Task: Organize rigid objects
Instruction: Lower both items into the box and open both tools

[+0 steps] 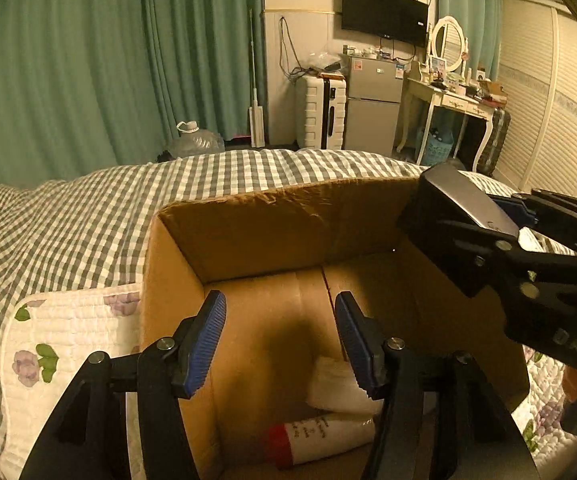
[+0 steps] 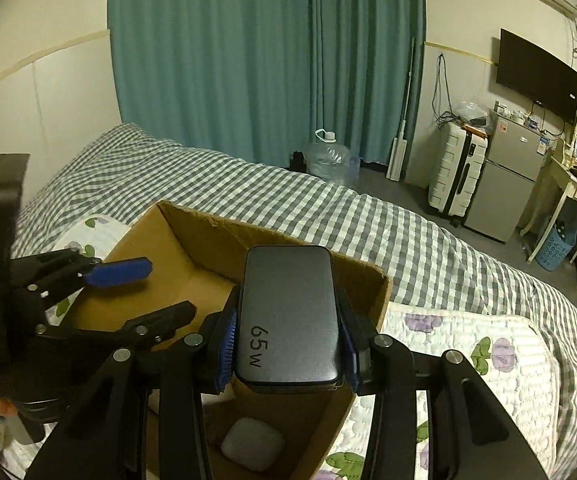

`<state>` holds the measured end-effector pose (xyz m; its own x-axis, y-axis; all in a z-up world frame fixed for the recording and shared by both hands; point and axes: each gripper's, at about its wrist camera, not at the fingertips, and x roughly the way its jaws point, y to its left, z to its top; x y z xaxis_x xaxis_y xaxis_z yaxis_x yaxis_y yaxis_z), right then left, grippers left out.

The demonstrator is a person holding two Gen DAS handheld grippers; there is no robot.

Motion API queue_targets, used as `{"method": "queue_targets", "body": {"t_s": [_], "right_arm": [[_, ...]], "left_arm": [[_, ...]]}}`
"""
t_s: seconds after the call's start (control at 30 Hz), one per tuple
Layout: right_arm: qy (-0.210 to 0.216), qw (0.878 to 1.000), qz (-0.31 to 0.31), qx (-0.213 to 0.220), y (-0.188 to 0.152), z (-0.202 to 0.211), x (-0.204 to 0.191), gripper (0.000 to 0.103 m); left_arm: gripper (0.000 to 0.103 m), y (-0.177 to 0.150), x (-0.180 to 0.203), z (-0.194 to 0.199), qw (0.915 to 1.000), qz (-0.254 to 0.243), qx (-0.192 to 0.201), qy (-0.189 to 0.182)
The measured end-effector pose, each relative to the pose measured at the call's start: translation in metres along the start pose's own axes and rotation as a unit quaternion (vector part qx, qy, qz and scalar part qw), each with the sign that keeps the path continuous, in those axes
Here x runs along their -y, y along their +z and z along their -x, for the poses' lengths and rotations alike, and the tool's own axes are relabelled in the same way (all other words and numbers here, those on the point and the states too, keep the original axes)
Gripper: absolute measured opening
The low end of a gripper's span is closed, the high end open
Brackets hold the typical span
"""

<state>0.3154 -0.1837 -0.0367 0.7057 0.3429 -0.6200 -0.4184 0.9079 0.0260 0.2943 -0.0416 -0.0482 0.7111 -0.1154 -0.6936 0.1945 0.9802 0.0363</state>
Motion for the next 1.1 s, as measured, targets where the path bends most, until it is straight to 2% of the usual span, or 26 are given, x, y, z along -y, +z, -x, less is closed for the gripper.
{"method": "queue_targets", "body": {"t_s": [0.13, 0.2, 0.27, 0.37, 0.53, 0.77, 0.93, 1.03, 1.1], "right_arm": [[-0.007, 1.0, -0.005, -0.004, -0.002, -0.003, -0.001, 0.042], [-0.008, 1.0, -0.005, 0.001, -0.001, -0.001, -0.001, 0.045], [-0.013, 1.0, -0.007, 0.012, 0.001, 0.007, -0.001, 0.067], [-0.012, 0.999, -0.019, 0.023, 0.001, 0.025, 0.001, 0.067], [-0.007, 0.999, -0.029, 0.034, -0.003, 0.062, -0.008, 0.068], [-0.008, 0.999, 0.018, 0.042, -0.029, 0.111, -0.053, 0.072], [0.002, 0.999, 0.043, 0.0, -0.085, 0.107, -0.08, 0.073], [0.014, 0.997, 0.067, -0.043, -0.12, 0.09, -0.097, 0.073], [0.008, 0.991, 0.106, -0.075, -0.141, 0.073, -0.11, 0.072]], "left_arm": [[0.06, -0.003, 0.0, 0.013, 0.9999, -0.002, 0.003, 0.01], [0.06, -0.004, -0.001, 0.024, 0.9998, 0.003, 0.013, 0.014], [0.06, -0.008, -0.002, 0.037, 0.9997, 0.013, 0.019, 0.012], [0.062, -0.015, -0.001, 0.056, 0.9994, 0.022, 0.025, 0.005], [0.065, -0.03, 0.0, 0.093, 0.9991, 0.024, 0.033, 0.013], [0.067, -0.078, -0.011, 0.117, 0.9984, 0.047, 0.006, 0.031], [0.067, -0.128, -0.016, 0.116, 0.9964, 0.049, -0.036, 0.059], [0.067, -0.152, -0.018, 0.107, 0.9947, 0.049, -0.06, 0.068], [0.067, -0.163, -0.02, 0.098, 0.9933, 0.048, -0.075, 0.073]]}}
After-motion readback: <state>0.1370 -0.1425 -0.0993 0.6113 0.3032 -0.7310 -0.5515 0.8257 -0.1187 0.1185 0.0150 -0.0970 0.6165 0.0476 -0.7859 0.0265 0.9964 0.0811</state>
